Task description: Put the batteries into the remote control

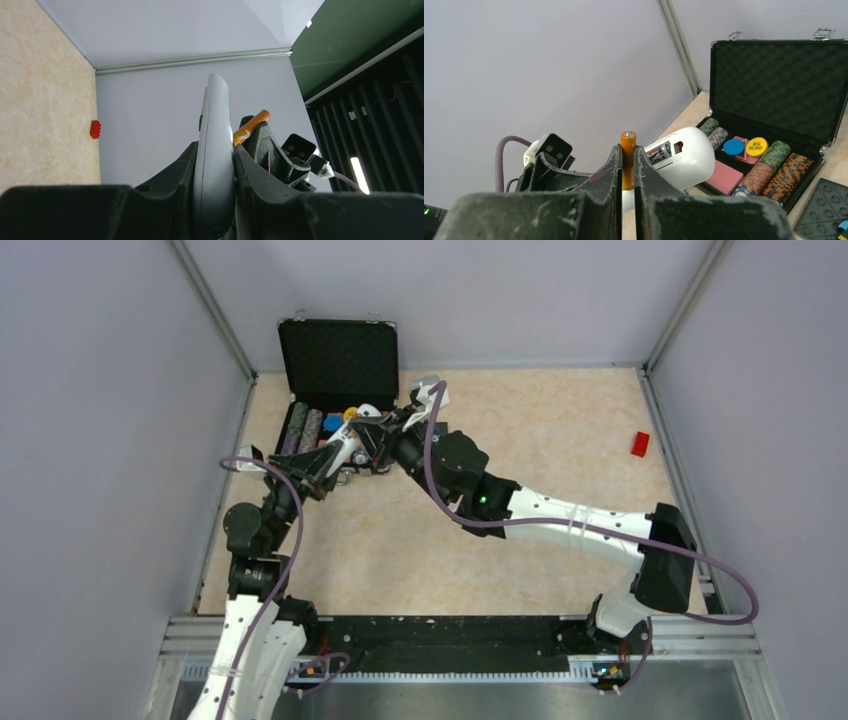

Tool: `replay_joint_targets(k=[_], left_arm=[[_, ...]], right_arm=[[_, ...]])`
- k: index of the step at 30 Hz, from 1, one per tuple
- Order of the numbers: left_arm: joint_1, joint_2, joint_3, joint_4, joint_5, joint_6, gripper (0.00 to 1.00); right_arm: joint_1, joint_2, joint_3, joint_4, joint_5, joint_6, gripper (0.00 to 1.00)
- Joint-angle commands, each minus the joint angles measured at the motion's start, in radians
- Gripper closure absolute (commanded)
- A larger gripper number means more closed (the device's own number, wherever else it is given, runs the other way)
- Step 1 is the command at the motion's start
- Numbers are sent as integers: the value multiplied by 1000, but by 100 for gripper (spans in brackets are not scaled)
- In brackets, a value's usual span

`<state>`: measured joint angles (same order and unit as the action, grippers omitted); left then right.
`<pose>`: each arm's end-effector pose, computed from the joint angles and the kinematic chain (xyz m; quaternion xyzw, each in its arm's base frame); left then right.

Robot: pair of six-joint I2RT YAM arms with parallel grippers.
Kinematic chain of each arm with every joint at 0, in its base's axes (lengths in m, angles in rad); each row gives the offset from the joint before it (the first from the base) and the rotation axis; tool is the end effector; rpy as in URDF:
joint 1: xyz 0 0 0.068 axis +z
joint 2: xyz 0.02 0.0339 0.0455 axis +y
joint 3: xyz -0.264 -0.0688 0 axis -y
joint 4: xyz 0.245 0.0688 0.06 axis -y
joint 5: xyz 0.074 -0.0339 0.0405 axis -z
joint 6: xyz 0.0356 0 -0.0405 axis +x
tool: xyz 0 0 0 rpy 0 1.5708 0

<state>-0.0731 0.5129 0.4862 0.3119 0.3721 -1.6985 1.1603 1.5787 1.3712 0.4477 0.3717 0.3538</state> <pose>0.1380 -0.0231 0.3266 -0.3260 0.5125 -0.6793 0.4118 0.1628 0.3417 0.4112 -0.1043 0.6151 0.4481 0.6403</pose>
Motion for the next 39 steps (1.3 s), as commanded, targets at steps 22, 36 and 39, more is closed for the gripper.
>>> replay_joint_targets(k=[22, 36, 39], left_arm=[[-2, -13, 23, 94, -46, -14, 100], [-2, 4, 15, 133, -54, -24, 100], [-2, 2, 15, 123, -50, -17, 100]], right_arm=[[18, 11, -11, 51, 134, 2, 88], [22, -14, -53, 61, 92, 2, 81], [21, -13, -29, 20, 103, 12, 81]])
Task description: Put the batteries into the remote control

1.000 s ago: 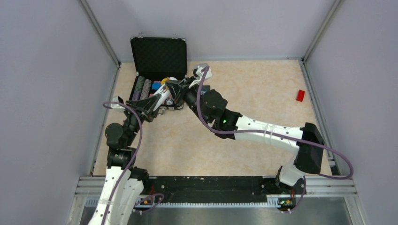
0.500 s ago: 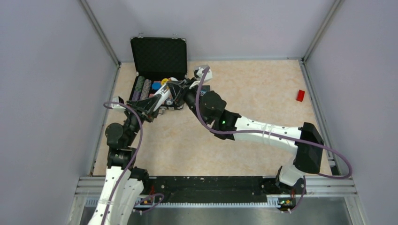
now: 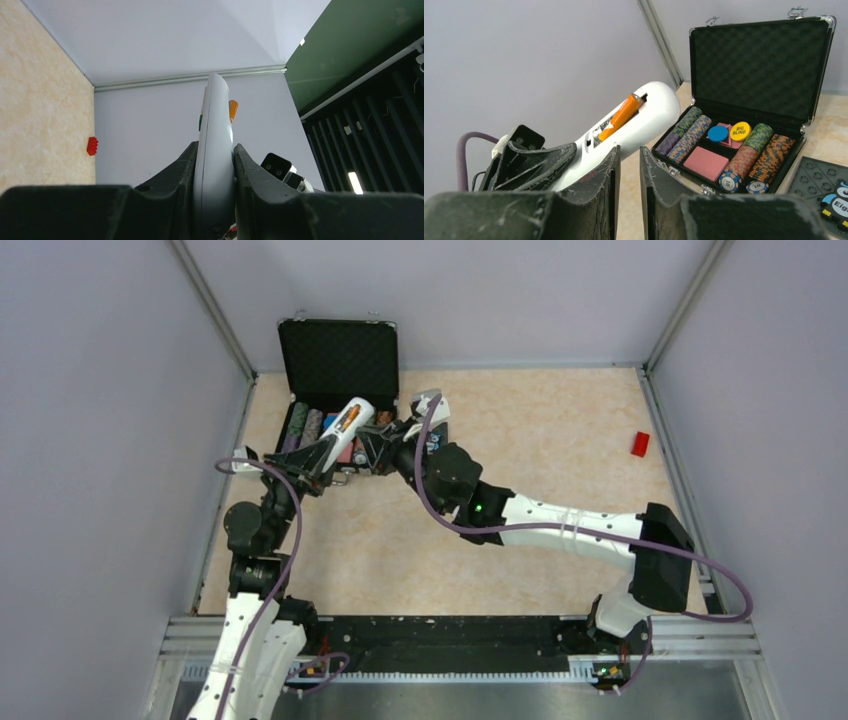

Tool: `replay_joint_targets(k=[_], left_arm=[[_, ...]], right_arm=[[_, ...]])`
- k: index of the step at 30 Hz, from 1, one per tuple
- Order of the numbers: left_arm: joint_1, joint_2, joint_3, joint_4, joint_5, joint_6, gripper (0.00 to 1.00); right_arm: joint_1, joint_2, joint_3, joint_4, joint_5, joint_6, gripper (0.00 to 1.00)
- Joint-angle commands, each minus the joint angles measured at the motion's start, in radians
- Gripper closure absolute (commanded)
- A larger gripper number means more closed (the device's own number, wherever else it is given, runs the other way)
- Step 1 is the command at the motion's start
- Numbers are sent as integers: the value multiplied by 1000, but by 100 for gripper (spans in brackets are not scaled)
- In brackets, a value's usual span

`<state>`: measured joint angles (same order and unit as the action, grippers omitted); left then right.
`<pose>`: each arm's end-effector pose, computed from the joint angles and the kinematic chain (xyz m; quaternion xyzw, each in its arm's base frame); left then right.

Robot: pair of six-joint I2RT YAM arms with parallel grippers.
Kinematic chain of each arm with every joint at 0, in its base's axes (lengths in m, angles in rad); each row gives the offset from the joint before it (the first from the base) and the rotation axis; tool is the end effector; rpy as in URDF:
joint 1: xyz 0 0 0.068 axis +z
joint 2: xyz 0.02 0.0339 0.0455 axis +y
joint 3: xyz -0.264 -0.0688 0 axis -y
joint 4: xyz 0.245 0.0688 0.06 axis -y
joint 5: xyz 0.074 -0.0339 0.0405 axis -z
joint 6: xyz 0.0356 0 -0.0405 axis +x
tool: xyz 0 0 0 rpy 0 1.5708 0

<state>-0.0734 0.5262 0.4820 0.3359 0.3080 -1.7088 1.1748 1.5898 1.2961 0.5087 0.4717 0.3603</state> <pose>0.1413 -0.0212 0.3262 -0.3461 0.4931 -0.6742 0.4272 0.1616 0.3445 0.3865 -0.0744 0.6320 0.4204 0.6467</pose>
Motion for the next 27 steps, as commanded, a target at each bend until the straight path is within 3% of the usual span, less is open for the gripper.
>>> replay_joint_targets(k=[1, 8, 13, 16, 20, 27], left_arm=[[-2, -12, 18, 97, 15, -2, 100], [-2, -26, 16, 61, 13, 33, 100], [-2, -37, 30, 8, 30, 105, 100], [-2, -57, 32, -31, 32, 144, 100], [-2, -82, 23, -60, 45, 173, 100], [-2, -63, 53, -121, 129, 186, 100]], right_arm=[[7, -25, 57, -64, 6, 10, 81], [5, -73, 64, -139, -38, 18, 75], [-20, -124, 101, -271, -88, 52, 62], [-47, -154, 128, -355, -96, 61, 61], [-73, -172, 188, -468, -90, -14, 60], [-95, -100, 362, -717, -213, -123, 44]])
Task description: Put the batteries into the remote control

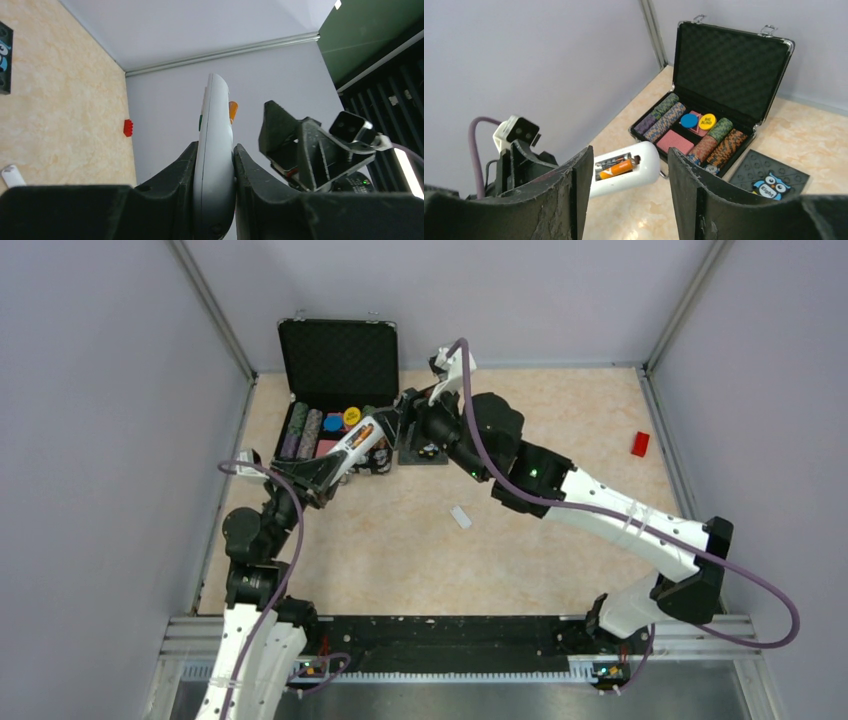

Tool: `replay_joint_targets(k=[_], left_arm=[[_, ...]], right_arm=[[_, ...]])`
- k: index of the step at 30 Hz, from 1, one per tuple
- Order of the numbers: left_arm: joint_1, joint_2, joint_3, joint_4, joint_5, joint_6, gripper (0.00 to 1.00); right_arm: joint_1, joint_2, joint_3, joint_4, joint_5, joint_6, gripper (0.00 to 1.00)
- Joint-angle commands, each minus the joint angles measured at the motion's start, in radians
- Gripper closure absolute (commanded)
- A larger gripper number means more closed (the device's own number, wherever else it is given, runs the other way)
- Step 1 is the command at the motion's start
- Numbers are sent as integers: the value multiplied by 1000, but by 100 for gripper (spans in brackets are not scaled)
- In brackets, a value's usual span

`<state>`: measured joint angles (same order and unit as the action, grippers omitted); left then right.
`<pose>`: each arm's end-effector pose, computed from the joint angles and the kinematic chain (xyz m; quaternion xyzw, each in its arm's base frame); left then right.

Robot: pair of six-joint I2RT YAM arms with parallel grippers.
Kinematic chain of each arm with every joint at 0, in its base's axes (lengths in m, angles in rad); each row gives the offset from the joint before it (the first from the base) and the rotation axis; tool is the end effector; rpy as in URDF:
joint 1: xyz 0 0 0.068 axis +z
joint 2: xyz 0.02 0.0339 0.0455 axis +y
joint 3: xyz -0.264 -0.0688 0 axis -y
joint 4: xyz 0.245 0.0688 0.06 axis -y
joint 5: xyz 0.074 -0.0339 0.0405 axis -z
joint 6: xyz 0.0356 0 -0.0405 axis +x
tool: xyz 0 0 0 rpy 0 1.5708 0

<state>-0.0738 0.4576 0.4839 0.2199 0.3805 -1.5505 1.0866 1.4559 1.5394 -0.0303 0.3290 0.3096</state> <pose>0.1290 -0.0228 0.3226 -0.2961 0.5470 -0.6420 0.4483 0.1668 0.2924 0.4617 -0.1471 0.6732 0.3738 0.6208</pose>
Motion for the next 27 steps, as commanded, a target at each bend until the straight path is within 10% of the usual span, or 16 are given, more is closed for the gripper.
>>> replay_joint_targets(k=[1, 12, 27], left_arm=[[-1, 10, 59, -23, 63, 32, 100], [-1, 31, 94, -94, 96, 48, 100], [-1, 26, 86, -109, 92, 57, 100]], right_arm=[[-9, 51, 150, -215, -88, -76, 44], [-8, 273, 486, -639, -110, 32, 50], [-9, 314, 502, -701, -111, 74, 69]])
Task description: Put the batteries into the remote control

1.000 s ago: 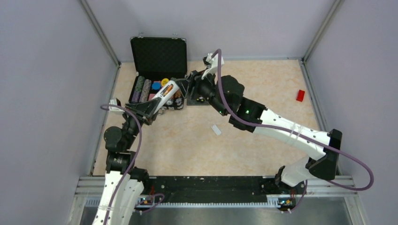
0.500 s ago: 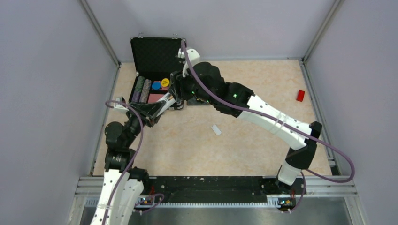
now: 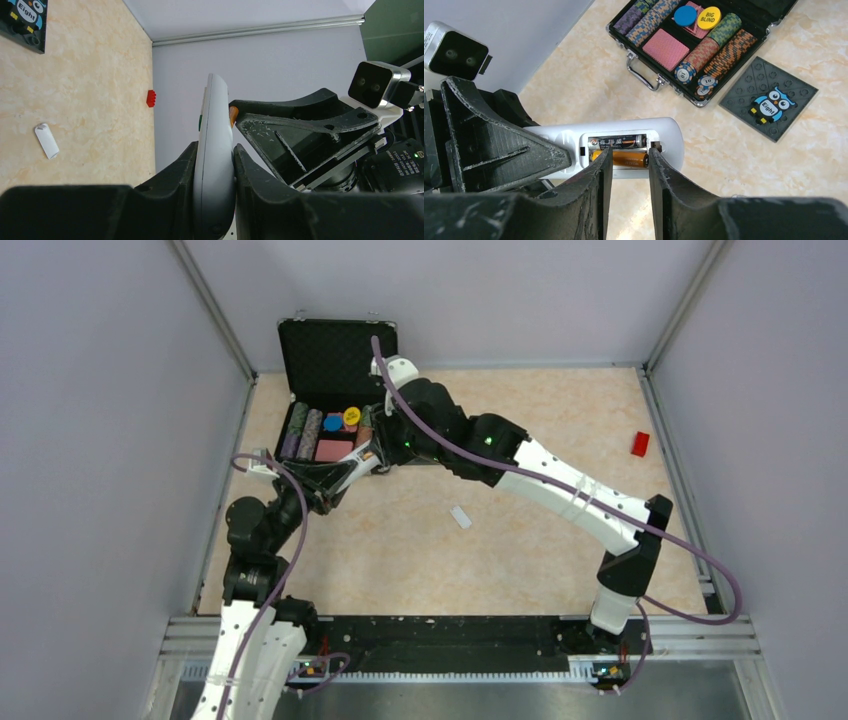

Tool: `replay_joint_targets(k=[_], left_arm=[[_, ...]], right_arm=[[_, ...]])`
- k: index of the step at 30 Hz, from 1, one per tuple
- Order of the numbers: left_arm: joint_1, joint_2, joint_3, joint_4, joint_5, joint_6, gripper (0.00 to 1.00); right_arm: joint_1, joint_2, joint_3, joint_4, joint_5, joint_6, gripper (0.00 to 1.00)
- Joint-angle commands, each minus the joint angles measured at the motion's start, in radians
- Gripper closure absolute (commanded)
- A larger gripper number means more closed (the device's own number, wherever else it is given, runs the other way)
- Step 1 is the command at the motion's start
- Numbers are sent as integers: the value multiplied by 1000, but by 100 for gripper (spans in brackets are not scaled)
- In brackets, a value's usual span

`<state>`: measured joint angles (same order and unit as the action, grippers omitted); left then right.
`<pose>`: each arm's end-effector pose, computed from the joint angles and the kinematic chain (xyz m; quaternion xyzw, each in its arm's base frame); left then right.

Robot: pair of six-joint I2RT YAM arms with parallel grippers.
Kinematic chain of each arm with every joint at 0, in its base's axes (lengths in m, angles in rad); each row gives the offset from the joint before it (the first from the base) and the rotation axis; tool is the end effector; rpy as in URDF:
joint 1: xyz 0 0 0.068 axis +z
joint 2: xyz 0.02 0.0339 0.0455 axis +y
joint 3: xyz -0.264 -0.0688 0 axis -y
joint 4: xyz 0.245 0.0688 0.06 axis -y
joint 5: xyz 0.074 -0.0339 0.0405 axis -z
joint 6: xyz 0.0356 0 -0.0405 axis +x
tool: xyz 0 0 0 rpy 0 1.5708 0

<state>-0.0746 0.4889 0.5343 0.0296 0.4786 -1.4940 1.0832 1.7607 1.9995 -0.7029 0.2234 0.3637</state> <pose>0.1327 -0.0264 0.3165 -0.2987 0.6144 -0.6172 0.3903 0.1901 0.3417 0.4403 -0.2428 0.8120 0.2746 0.4542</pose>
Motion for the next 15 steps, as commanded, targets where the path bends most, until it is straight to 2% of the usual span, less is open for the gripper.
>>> replay_joint_targets(k=[1, 6, 15], left_arm=[[-1, -5, 33, 88, -5, -4, 100], [-1, -4, 14, 140, 0, -53, 100], [-1, -10, 14, 168, -12, -85, 100]], right_arm=[[-5, 10, 41, -29, -5, 20, 70], [-5, 24, 35, -26, -17, 24, 82], [14, 25, -4, -23, 8, 29, 93]])
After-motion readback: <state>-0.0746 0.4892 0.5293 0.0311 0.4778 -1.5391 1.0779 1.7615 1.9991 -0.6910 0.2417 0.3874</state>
